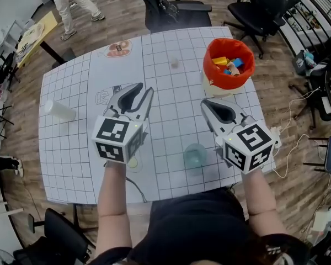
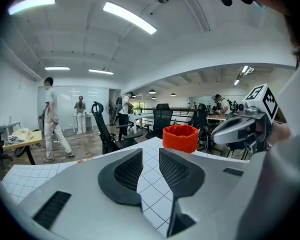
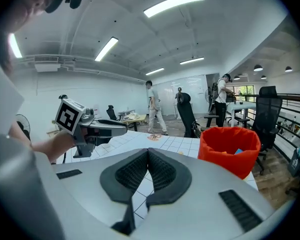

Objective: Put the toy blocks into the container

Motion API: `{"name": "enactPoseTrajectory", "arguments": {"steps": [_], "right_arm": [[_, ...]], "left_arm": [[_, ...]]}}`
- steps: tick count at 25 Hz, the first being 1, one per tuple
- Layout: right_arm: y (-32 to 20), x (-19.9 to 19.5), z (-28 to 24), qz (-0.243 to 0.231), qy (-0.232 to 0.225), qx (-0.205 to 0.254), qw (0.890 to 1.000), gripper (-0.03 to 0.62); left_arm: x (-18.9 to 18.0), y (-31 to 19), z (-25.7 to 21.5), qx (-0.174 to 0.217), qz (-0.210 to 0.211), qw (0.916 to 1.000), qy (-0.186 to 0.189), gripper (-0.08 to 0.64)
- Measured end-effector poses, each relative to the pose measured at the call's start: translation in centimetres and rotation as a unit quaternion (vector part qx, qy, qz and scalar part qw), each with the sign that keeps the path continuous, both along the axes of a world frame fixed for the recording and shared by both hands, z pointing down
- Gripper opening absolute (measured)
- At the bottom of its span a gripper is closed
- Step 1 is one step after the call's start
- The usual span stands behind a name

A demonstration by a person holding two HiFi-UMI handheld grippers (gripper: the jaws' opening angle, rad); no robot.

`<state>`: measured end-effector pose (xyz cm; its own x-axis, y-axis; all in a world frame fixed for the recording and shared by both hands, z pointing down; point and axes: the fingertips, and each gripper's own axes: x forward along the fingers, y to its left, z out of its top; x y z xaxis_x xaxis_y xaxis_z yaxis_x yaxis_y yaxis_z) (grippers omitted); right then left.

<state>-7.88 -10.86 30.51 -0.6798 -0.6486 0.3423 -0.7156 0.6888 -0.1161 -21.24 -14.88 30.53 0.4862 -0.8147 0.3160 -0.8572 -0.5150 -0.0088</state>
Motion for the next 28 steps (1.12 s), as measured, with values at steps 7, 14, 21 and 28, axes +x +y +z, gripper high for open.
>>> {"name": "enactPoseTrajectory", "arguments": {"steps": [7,14,21,28], "right_arm": [[-3.8,0.0,1.3,-0.008,-0.001,-0.003,1.000,0.015],[-6.0,-0.3,5.8,-0.020,0.014,-0.031,0.999,0.015],[-7.8,0.1,10.5,-0.017,0.012,-0.078,0.997,0.015],[-9.7,0.4,14.5,-0.012,0.021,-0.106,0.994,0.015]], "left_arm": [[1.3,-4.4,0.6,-0.009,0.001,0.9999,-0.011,0.115],[4.2,-9.9,3.8,-0.022,0.017,0.9996,-0.010,0.123],[5.9,-14.8,9.8,-0.060,0.017,0.9979,-0.017,0.152],[6.7,-18.6,15.3,-0.093,-0.001,0.9957,-0.008,0.169]]}}
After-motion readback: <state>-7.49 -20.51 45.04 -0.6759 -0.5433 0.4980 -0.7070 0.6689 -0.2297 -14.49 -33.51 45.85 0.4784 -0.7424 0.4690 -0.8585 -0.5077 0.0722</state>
